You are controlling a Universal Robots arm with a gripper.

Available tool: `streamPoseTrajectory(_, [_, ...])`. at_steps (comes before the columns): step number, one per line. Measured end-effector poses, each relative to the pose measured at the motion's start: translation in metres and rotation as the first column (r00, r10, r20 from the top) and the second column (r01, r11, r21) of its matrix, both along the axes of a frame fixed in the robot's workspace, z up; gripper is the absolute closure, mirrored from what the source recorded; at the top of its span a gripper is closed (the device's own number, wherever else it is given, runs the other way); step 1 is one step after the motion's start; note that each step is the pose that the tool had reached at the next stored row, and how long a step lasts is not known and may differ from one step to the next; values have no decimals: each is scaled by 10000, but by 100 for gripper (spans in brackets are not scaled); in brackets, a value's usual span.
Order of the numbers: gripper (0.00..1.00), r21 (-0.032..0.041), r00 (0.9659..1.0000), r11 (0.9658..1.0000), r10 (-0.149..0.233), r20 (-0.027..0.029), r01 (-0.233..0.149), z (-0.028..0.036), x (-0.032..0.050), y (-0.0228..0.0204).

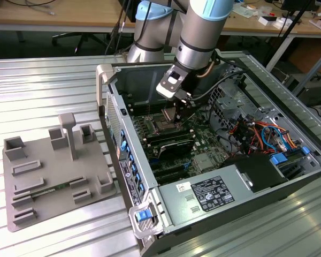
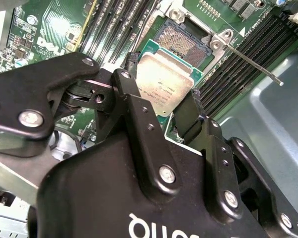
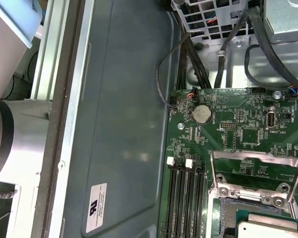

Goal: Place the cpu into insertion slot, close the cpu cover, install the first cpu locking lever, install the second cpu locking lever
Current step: 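Place the cpu into insertion slot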

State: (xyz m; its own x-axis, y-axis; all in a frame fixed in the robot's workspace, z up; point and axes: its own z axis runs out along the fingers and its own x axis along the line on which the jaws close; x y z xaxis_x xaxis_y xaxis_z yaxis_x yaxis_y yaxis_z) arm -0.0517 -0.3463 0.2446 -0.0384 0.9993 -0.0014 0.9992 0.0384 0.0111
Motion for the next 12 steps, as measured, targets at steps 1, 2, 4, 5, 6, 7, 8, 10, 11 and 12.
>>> streamPoseTrajectory(1, [45,0,10000,10000,-21,0,21,0,0,0])
streamPoseTrajectory(2, [45,0,10000,10000,-40,0,40,-1,0,0])
streamPoseTrajectory(4, [45,0,10000,10000,-74,0,74,-2,0,0])
streamPoseTrajectory(5, [45,0,9999,9999,-106,0,106,-2,0,0])
streamPoseTrajectory(6, [45,0,9999,9999,-131,0,131,-3,0,0])
streamPoseTrajectory(7, [45,0,9999,9999,-149,0,149,-3,0,0])
streamPoseTrajectory(8, [45,0,9998,9998,-174,0,174,-4,0,0])
streamPoseTrajectory(10, [45,0,9998,9998,-217,0,217,-5,0,0])
streamPoseTrajectory(11, [45,0,9997,9997,-234,-1,234,-5,0,0])
streamPoseTrajectory(12, [45,0,9997,9997,-262,0,262,-6,0,0])
